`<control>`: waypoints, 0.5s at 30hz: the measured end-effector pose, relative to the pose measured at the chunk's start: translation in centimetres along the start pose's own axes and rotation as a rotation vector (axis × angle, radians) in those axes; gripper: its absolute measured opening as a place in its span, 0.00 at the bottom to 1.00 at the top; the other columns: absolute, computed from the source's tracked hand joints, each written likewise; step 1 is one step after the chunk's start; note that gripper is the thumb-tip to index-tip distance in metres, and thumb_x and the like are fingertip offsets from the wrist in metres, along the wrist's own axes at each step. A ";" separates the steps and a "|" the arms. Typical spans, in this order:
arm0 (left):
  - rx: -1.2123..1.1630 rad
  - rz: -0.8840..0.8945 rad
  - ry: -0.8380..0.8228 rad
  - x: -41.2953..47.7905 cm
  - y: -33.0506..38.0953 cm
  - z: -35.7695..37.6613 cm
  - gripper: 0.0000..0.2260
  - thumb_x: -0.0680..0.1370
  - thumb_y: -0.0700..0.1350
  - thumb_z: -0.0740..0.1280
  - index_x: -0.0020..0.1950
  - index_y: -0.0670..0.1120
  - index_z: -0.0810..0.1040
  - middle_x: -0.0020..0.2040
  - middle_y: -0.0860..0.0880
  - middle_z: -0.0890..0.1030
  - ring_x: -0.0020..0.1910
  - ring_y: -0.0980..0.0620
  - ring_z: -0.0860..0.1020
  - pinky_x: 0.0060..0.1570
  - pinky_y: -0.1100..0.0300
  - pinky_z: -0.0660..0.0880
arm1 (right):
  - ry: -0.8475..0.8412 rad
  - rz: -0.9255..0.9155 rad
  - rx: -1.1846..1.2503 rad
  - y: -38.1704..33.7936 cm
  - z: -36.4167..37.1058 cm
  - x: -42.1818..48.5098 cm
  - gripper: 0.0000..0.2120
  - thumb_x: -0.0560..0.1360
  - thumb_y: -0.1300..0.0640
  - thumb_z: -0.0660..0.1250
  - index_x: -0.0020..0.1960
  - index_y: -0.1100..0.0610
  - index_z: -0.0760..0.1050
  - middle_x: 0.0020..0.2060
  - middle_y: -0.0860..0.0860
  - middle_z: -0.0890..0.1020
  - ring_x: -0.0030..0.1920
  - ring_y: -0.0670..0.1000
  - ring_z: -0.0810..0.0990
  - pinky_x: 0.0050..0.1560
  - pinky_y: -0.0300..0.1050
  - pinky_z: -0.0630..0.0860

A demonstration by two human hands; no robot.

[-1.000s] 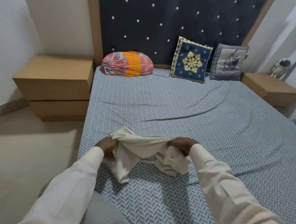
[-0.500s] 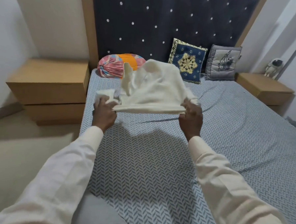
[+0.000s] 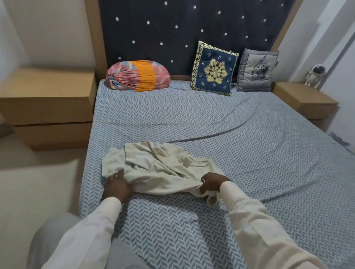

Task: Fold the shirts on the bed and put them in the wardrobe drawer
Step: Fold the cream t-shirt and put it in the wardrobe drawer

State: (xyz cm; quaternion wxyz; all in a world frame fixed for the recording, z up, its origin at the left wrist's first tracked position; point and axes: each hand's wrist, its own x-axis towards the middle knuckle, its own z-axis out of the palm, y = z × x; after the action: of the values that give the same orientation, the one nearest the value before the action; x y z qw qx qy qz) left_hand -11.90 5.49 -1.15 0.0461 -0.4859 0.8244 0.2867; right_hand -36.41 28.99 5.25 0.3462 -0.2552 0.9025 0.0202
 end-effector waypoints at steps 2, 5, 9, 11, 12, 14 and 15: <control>-0.107 0.007 0.084 0.1 0.2 -0.1 0.20 0.77 0.44 0.64 0.69 0.46 0.69 0.66 0.33 0.69 0.62 0.33 0.70 0.59 0.47 0.70 | -0.017 -0.010 0.001 -0.3 -0.5 -0.2 0.29 0.69 0.55 0.72 0.69 0.52 0.73 0.66 0.53 0.75 0.65 0.54 0.75 0.61 0.43 0.73; -0.341 0.125 0.165 0.4 0.4 -1.3 0.14 0.75 0.46 0.64 0.58 0.42 0.76 0.58 0.30 0.73 0.59 0.33 0.72 0.57 0.49 0.69 | 0.025 0.001 -0.020 0.0 -0.9 -0.5 0.29 0.73 0.57 0.66 0.74 0.51 0.68 0.72 0.53 0.70 0.70 0.54 0.71 0.68 0.46 0.68; -0.546 0.258 0.164 -0.2 0.8 -3.5 0.11 0.75 0.54 0.65 0.51 0.48 0.74 0.49 0.42 0.77 0.48 0.43 0.75 0.44 0.54 0.69 | 0.175 0.027 -0.117 1.4 -1.3 -1.0 0.24 0.72 0.50 0.66 0.66 0.54 0.69 0.65 0.57 0.75 0.64 0.57 0.75 0.62 0.47 0.72; -0.647 0.263 0.180 0.0 1.4 -4.7 0.07 0.78 0.51 0.68 0.51 0.49 0.74 0.48 0.45 0.78 0.47 0.43 0.76 0.42 0.54 0.69 | 0.217 0.045 -0.152 2.2 -1.8 -1.0 0.24 0.70 0.47 0.70 0.62 0.55 0.71 0.61 0.56 0.78 0.60 0.56 0.77 0.57 0.47 0.73; -0.686 0.270 0.198 0.2 1.6 -5.1 0.07 0.78 0.50 0.69 0.51 0.51 0.74 0.48 0.45 0.79 0.47 0.43 0.77 0.43 0.53 0.71 | 0.221 0.065 -0.180 2.5 -2.0 -1.0 0.24 0.68 0.46 0.71 0.61 0.54 0.72 0.60 0.55 0.78 0.60 0.56 0.78 0.56 0.47 0.73; -0.771 0.263 0.207 0.3 1.8 -5.8 0.09 0.75 0.52 0.71 0.52 0.58 0.73 0.50 0.43 0.79 0.48 0.42 0.78 0.47 0.48 0.75 | 0.186 0.137 -0.262 2.7 -2.2 -0.8 0.25 0.68 0.48 0.71 0.64 0.54 0.73 0.63 0.53 0.78 0.62 0.55 0.77 0.58 0.52 0.73; -0.795 0.252 0.215 0.5 1.8 -5.8 0.10 0.74 0.53 0.71 0.51 0.61 0.72 0.49 0.42 0.79 0.47 0.42 0.78 0.47 0.45 0.76 | 0.167 0.181 -0.311 2.7 -2.0 -0.9 0.27 0.69 0.50 0.71 0.66 0.54 0.72 0.65 0.53 0.76 0.64 0.57 0.75 0.61 0.57 0.71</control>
State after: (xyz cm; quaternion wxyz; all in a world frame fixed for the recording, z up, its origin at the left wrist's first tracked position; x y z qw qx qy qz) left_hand -12.42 2.76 4.28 -0.2662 -0.3887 0.7028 0.5330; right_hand -38.33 31.31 7.01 0.2231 -0.2240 0.9335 0.1691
